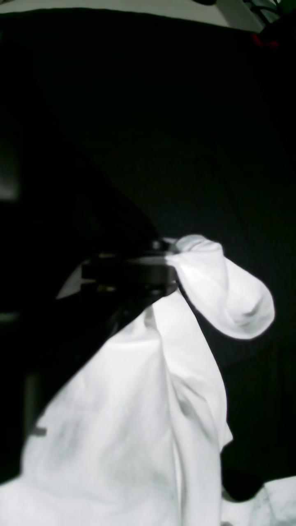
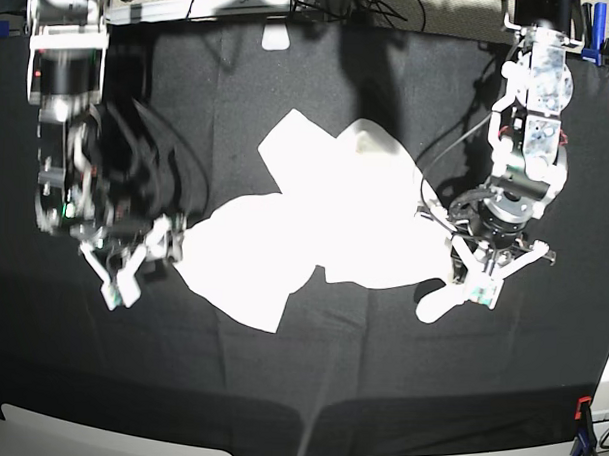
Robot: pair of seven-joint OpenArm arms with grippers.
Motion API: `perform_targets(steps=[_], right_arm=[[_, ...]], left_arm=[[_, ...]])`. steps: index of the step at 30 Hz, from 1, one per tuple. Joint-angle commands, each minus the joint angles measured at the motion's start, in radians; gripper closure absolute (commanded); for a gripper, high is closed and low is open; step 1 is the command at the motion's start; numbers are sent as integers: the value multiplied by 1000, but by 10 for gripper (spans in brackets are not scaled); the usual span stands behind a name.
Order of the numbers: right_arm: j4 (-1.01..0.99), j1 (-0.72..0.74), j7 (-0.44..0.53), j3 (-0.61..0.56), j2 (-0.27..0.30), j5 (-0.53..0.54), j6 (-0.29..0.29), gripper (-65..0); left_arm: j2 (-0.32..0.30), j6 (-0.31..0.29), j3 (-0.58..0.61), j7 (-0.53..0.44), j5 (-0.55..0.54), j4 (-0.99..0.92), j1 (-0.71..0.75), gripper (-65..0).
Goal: Layout the t-shirt on the table in an organized manner, then fold the t-shirt properly
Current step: 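Lift the t-shirt with both grippers, pulling the grippers apart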
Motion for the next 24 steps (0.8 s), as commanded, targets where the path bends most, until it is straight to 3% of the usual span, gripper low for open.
perform_targets(steps=[1,3,7,13,15,19,24], right_arm=[[-22,42,17,4,2,17,1,-288],[-93,71,-7,4,-22,24,10,-289],[-177,81,-29,4,-79,24,85,-289],[-175,77,-60,4,-109,68,92,-284],[-173,77,-96,4,-105,108,107,-218],[-166,80,-103,5,-105,122,143,0],[-166,141,-107,5,-104,121,143,0]], left_arm=[[-3,5,-5,-19,-1,19,-15,0],[-3,5,-5,-19,-1,19,-15,0],[-4,5,-5,-19,-1,19,-15,0],[-4,5,-5,4,-1,19,-15,0],[-4,5,-5,3,-1,19,-15,0],[-4,5,-5,3,-1,19,-15,0],[-8,5,-5,-39,88,19,-16,0]])
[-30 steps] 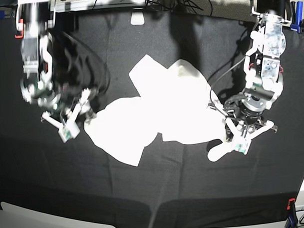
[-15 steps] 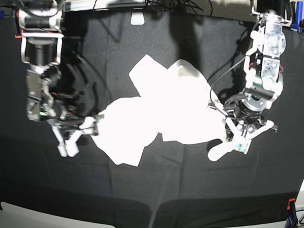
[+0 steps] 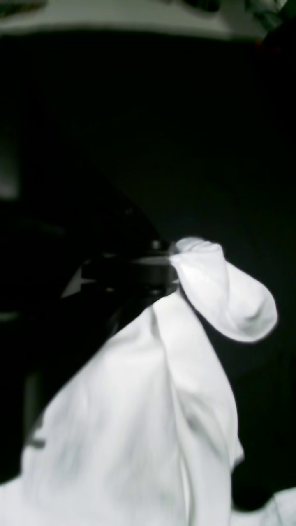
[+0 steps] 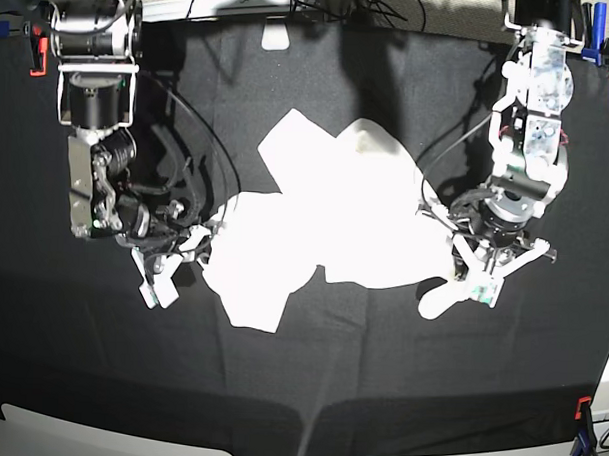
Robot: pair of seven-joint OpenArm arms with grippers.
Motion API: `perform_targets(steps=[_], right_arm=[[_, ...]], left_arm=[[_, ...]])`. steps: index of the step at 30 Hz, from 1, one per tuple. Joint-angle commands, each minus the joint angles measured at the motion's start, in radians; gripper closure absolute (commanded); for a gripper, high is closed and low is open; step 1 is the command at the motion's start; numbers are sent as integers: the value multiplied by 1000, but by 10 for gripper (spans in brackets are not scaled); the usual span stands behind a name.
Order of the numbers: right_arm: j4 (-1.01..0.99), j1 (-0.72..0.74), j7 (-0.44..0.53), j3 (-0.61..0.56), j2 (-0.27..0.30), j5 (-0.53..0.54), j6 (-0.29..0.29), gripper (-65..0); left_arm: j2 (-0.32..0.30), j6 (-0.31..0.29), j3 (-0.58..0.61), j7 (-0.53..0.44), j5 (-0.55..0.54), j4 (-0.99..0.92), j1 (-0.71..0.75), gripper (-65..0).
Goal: Layout the t-shirt on the table in an organized manner, then fold the t-shirt properly
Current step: 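Lift the t-shirt with both grippers, pulling the grippers apart, then swing the raised t-shirt and lay it flat across the table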
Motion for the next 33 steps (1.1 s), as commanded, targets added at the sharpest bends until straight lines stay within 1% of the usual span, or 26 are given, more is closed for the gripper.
perform_targets(steps=[1,3,6,8,10,12,15,16,18,20,22,24,26,28,31,33], right_arm=[[16,61,7,1,10,14,14,0],[16,122,-12,1,21,14,14,0],[16,227,-16,1,51,15,14,0],[16,300,-18,2,77,15,10,0],[16,369,-30,3,104,18,2,0],[16,428,-55,19,130,40,0,0],[16,494,-120,86,163,72,0,0],[16,510,-145,119,172,74,2,0],[16,529,-200,198,187,73,4,0],[16,533,-236,281,201,73,19,0],[16,529,-257,346,222,73,28,0],[16,529,-259,385,246,78,28,0],[16,530,-260,388,272,112,28,0],[16,531,-262,381,289,126,28,0],[16,533,-263,369,297,126,28,0],[16,533,-264,366,299,127,28,0]], left_arm=[[-10,7,-4,-46,41,19,-17,0],[-23,7,-4,-101,126,19,-20,0],[-61,8,-4,-188,225,19,-25,0],[-93,8,-4,-208,257,19,-34,0],[-125,24,-4,-208,277,19,-50,0],[-155,82,-4,-208,276,19,-69,0],[-192,216,-4,-208,275,19,-100,0],[-203,252,-4,-208,275,19,-108,0],[-222,308,-4,-207,273,19,-121,0],[-231,338,-4,-208,274,19,-125,0],[-238,341,-4,-208,273,19,-125,0],[-238,341,-4,-208,273,19,-125,0],[-238,341,-4,-209,273,19,-125,0],[-238,341,-4,-232,273,19,-125,0],[-238,341,-4,-271,273,19,-125,0],[-238,341,-4,-275,273,19,-125,0]])
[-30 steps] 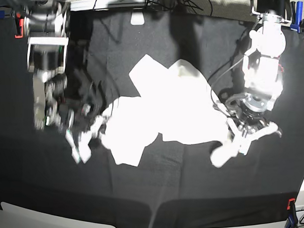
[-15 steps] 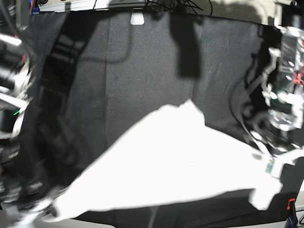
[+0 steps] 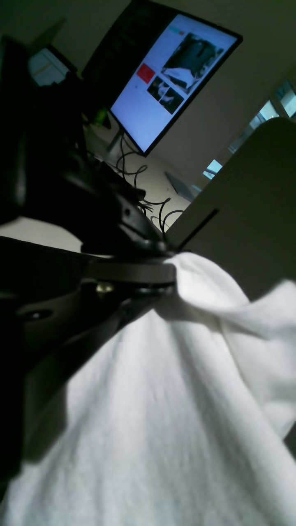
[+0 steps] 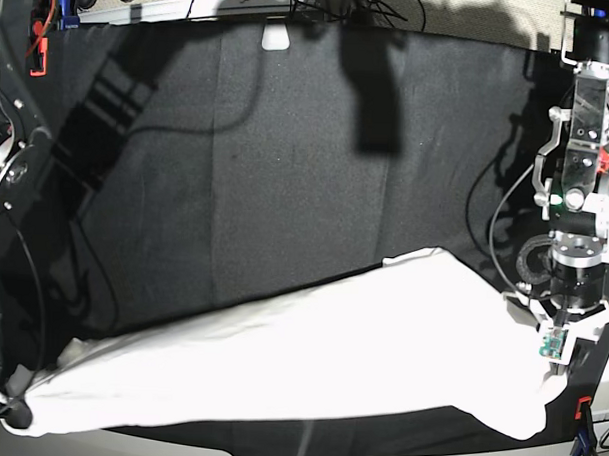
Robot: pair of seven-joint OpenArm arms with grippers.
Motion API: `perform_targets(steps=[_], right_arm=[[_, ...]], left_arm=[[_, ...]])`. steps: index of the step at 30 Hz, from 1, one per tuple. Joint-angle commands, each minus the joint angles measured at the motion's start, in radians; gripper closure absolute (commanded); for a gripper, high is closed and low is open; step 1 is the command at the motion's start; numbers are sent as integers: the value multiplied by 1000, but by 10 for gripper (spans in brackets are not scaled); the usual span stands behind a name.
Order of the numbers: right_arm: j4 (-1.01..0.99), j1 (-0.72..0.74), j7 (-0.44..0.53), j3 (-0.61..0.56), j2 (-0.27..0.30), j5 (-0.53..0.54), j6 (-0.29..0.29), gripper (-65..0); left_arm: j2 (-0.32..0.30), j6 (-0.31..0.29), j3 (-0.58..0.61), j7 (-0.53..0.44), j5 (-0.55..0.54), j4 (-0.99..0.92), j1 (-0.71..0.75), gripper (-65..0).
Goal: Layout the t-shirt on the table in an organized manner, then fold the t-shirt properly
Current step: 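Swing the raised t-shirt and lay it flat across the table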
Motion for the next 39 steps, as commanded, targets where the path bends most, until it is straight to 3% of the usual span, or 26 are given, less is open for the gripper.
perform_targets(steps=[1,6,8,12,20,28,32,39], right_arm=[[17,40,13,3,23,38,6,0],[62,39,-140,3,27,245,6,0],[109,33,-140,3,27,280,6,0],[226,17,-140,3,27,252,6,0],[243,11,-140,3,19,230,6,0],[243,-164,-138,5,19,227,6,0],[245,-265,-139,13,23,227,6,0],[262,-443,-139,129,22,280,6,0]], left_arm=[[-14,38,-9,-19,18,18,-20,0],[-14,39,-9,11,22,18,-20,0],[-14,39,-9,47,22,23,-20,0],[-14,58,-9,121,21,60,-20,0],[-14,60,-8,120,-23,116,-39,0],[-14,57,-8,386,-77,117,-28,0],[-14,-14,-8,410,-78,132,27,0],[-14,-20,-8,422,-140,266,243,0]])
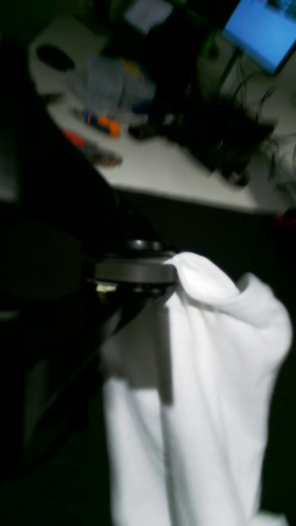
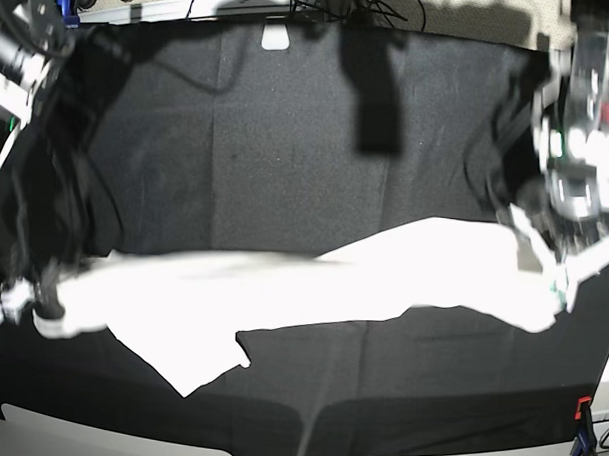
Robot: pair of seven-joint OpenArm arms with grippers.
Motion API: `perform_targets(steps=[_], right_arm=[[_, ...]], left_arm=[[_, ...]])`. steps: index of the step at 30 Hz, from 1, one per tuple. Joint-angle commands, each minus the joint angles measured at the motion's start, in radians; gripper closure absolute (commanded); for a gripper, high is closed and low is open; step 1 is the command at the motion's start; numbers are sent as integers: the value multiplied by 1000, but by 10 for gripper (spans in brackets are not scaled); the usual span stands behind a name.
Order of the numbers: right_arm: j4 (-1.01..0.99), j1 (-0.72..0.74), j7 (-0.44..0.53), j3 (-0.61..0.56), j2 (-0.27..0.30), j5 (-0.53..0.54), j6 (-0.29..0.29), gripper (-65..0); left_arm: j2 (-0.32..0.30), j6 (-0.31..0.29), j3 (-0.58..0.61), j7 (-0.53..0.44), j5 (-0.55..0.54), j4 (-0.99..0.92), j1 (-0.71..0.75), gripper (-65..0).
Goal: Layout the t-shirt on the table in an organized manner, then fold the t-shirt properly
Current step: 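Swing the raised t-shirt and lay it flat across the table, then release the t-shirt and move the left gripper to its hem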
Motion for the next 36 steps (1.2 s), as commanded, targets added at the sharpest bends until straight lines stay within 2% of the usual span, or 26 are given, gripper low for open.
perform_targets(steps=[1,9,18,25,33,36], right_arm=[[26,2,19,27,25,23,7,0],[55,-234,18,140,25,23,7,0],[55,-422,18,207,26,23,7,0],[55,-461,17,338,26,18,7,0],[55,-462,13,345,28,-36,7,0],[55,-462,10,345,28,-79,7,0]], left_arm=[[-11,13,-6,-22,1,43,20,0],[-11,10,-6,47,-34,184,261,0],[-11,9,-6,57,-34,196,454,0],[-11,10,-6,45,-34,195,481,0],[-11,10,-6,32,-34,196,482,0],[-11,10,-6,69,-34,195,482,0]])
